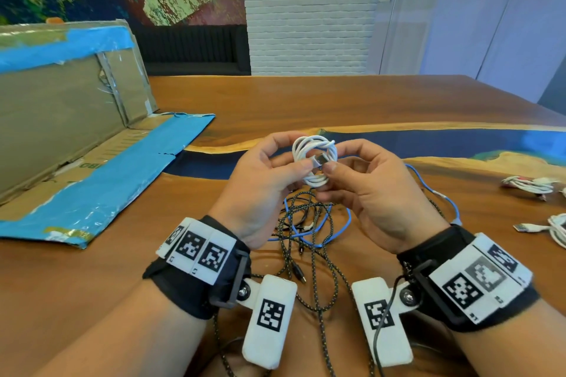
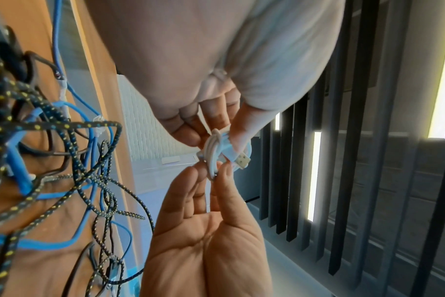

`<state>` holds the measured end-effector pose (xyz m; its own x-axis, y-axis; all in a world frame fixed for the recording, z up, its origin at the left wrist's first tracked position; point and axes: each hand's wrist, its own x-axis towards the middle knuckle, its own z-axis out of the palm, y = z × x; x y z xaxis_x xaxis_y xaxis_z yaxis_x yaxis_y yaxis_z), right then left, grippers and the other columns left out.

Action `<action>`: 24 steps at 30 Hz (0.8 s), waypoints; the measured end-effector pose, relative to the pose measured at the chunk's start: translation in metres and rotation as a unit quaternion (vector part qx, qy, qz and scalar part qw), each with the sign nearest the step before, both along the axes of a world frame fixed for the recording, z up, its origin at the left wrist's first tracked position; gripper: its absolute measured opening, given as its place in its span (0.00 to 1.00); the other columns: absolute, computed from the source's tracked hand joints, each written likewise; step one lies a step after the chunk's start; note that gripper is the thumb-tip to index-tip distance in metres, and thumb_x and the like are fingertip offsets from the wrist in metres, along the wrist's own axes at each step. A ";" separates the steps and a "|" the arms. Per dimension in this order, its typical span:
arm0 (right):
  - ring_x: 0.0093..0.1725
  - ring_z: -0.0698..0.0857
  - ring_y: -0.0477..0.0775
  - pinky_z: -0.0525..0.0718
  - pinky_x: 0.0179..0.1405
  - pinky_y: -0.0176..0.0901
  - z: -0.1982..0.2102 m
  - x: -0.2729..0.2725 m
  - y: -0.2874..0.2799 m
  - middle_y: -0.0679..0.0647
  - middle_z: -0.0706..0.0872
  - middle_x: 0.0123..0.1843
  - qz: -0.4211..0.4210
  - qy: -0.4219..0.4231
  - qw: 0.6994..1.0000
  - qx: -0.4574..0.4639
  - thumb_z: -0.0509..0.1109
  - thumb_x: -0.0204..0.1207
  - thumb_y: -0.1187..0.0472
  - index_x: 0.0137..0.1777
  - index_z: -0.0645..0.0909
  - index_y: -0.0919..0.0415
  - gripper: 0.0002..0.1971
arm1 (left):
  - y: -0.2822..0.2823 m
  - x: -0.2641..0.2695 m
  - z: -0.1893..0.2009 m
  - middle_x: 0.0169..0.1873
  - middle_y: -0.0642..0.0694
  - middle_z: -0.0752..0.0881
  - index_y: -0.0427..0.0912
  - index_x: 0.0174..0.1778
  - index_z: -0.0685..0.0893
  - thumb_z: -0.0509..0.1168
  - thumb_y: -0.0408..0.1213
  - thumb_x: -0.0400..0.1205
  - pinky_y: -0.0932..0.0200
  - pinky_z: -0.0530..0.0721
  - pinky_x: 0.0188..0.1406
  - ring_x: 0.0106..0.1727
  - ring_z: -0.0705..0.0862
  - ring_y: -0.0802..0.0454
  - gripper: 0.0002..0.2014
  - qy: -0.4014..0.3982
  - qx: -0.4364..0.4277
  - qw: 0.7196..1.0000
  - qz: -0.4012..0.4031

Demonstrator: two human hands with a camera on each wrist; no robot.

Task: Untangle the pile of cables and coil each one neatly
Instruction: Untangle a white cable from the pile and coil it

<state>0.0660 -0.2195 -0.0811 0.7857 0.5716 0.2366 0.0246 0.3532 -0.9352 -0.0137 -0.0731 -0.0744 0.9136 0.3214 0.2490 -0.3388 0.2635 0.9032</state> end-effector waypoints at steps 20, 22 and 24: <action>0.44 0.94 0.61 0.92 0.38 0.49 0.005 0.004 -0.010 0.56 0.95 0.46 -0.090 -0.190 0.976 -0.047 0.81 0.72 0.71 0.50 0.90 0.64 0.08 | -0.004 0.001 -0.002 0.49 0.35 0.90 0.34 0.55 0.88 0.75 0.28 0.69 0.55 0.91 0.47 0.44 0.88 0.45 0.18 -0.003 -0.019 1.000 0.013; 0.42 0.94 0.60 0.92 0.37 0.50 0.005 0.004 -0.011 0.55 0.95 0.46 -0.094 -0.202 0.974 -0.041 0.80 0.73 0.71 0.52 0.90 0.59 0.11 | -0.004 0.000 -0.001 0.51 0.35 0.91 0.35 0.55 0.89 0.76 0.29 0.68 0.54 0.91 0.50 0.45 0.89 0.45 0.18 0.001 0.007 1.000 0.020; 0.42 0.93 0.55 0.92 0.41 0.50 0.005 0.005 -0.010 0.50 0.93 0.46 -0.077 -0.201 0.976 -0.042 0.78 0.76 0.72 0.62 0.88 0.49 0.20 | -0.004 -0.001 0.000 0.52 0.34 0.92 0.37 0.55 0.90 0.76 0.28 0.71 0.53 0.91 0.51 0.48 0.90 0.44 0.16 0.002 0.028 0.999 0.025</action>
<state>0.0705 -0.2294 -0.0764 0.7170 0.4840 0.5017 0.4430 0.2393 -0.8640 -0.0150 -0.0771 -0.0741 0.8976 0.3524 0.2648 -0.3471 0.1951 0.9173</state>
